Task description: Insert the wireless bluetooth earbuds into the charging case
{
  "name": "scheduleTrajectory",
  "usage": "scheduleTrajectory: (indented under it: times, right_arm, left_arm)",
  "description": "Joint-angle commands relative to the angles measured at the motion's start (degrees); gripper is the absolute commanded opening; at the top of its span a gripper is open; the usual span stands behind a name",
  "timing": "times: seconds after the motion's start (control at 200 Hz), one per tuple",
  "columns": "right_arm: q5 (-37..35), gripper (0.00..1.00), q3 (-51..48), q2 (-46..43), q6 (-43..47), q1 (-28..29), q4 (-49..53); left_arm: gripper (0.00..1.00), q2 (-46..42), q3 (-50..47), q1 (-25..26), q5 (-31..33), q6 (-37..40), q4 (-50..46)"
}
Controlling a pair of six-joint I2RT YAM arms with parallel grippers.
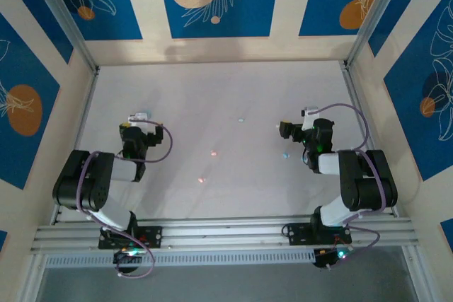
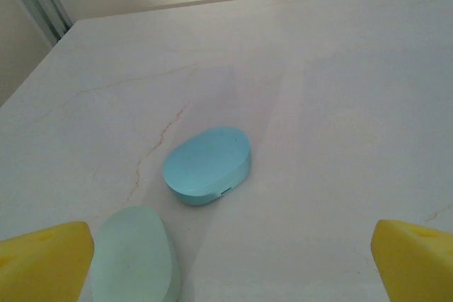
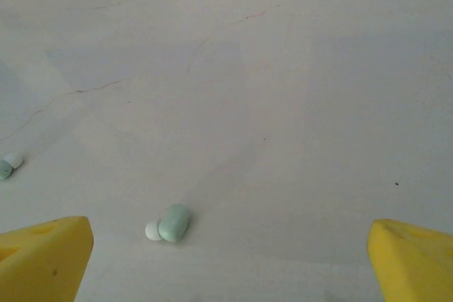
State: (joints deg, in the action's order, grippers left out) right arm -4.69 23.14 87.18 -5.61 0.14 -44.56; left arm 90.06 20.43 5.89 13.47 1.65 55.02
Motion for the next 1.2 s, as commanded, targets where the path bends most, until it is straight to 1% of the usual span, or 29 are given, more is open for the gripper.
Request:
scheduleTrajectory:
  times: [0.0,0.785,0.89,0.99,1.105,1.196]
  right_arm:
    - [-1.13,0.99,0.67,0.01,-0.28,0.02,-1.72]
    - [-0.44,0.99,0.79,0.1,-0.43,-0.27,-1.45]
    - [-0.61,0.99,0.64,-0.02,-0.35,-0.16,-1.59]
    - [-1.15,0.99,0.5,-0.13,0.11,0.25,-1.93]
    - [-1.65,0.99,0.7,-0.79,0.85,0.98,-1.07]
    - [-3.36,0.99,0.79,-2.3,0.42,1.26,0.07]
  left_arm:
    - [1.0,-0.52,0.27,-0.11,-0.97,0.09,0.34]
    - [1.0,-0.51,0.32,-0.09,-1.08,0.02,0.17]
    - [1.0,-0.59,0.24,-0.17,-2.04,0.45,0.29]
    - [1.0,-0.71,-1.09,-0.09,-3.4,0.72,2.7]
    - [1.0,-2.86,-3.19,-0.11,-3.13,0.52,5.12]
    - [1.0,-7.29,-3.43,-0.23,-0.23,-0.65,1.23]
